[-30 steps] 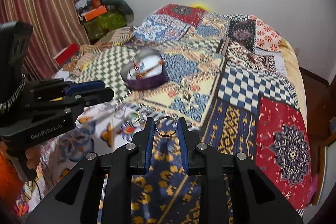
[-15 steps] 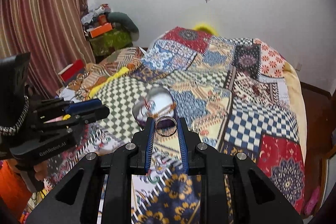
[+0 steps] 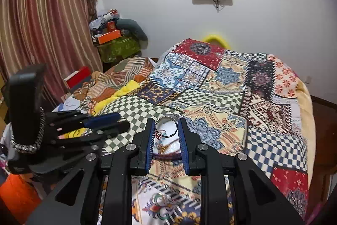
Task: Organize jewelry
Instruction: 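Carry the silver ring with the right gripper into the heart tin and release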
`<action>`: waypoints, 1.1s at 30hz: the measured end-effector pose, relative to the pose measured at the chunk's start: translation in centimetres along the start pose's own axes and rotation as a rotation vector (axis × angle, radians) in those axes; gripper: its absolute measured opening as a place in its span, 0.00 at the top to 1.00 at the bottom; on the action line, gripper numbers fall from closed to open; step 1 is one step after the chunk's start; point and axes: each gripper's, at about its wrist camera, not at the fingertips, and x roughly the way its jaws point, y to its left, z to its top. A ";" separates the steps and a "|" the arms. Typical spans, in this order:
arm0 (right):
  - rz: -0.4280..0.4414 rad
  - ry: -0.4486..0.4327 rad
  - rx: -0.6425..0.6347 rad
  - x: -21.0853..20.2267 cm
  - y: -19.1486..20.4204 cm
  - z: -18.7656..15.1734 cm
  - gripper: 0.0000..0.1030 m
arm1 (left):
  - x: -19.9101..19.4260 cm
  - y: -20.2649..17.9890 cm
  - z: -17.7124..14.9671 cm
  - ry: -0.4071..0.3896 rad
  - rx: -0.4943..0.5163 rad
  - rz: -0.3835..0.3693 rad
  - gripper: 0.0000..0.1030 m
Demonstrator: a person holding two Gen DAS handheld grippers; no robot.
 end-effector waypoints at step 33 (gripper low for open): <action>0.058 0.293 0.008 10.7 -2.1 0.5 0.80 | 8.1 0.6 -1.4 0.167 -0.007 -0.097 0.80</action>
